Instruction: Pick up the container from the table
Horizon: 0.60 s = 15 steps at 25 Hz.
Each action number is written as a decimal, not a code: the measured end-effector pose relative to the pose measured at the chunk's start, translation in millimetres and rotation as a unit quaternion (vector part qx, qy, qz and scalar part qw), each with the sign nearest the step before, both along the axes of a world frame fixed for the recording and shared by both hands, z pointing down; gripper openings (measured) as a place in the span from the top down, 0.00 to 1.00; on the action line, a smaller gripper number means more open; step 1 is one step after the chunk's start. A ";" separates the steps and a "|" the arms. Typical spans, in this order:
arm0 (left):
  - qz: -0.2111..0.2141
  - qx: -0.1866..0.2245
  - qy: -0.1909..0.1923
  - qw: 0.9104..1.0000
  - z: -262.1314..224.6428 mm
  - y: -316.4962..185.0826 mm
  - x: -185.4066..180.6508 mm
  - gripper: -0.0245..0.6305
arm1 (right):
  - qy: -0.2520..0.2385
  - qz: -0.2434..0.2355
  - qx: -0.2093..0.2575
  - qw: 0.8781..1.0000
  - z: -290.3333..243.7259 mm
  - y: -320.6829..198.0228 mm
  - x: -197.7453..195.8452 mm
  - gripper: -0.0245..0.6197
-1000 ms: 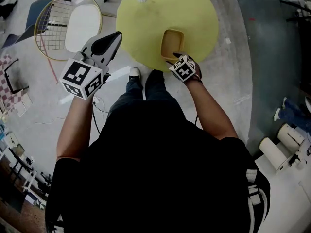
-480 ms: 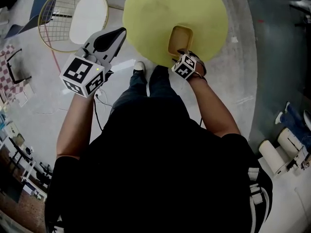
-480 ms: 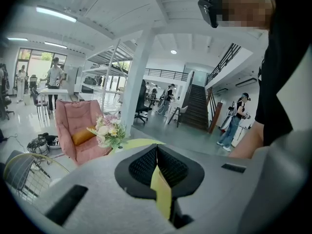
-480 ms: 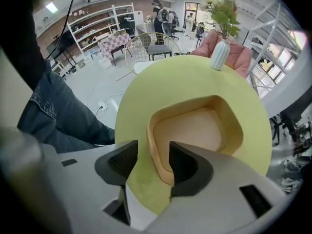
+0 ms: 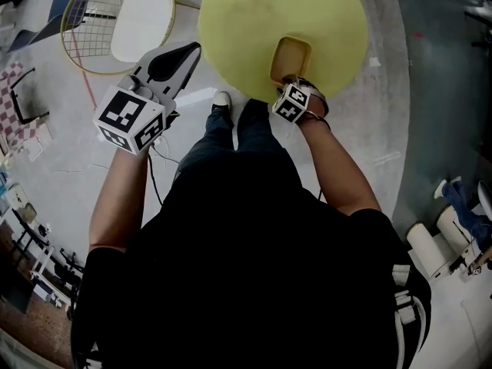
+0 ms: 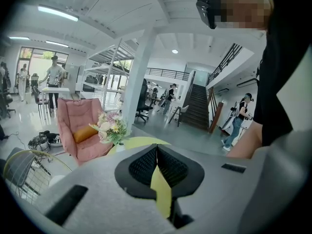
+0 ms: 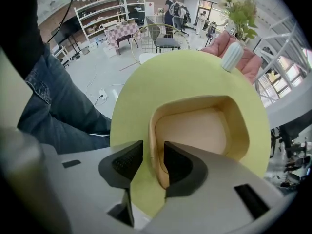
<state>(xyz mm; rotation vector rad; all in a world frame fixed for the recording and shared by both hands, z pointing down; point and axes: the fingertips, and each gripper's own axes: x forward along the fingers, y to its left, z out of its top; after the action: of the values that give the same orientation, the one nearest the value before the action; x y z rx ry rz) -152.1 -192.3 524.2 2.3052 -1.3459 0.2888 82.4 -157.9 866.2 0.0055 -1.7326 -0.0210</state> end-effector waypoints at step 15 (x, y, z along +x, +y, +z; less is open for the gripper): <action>0.009 -0.005 0.000 1.000 4.1 4.6 10.9 0.94 | 0.005 -0.005 0.007 1.000 -2.2 -0.8 0.3 0.89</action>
<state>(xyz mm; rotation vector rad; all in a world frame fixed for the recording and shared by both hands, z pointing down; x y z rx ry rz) -141.2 -187.7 528.3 2.3091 -1.3225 0.3015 82.7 -158.6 864.0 0.0065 -1.7234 -0.0407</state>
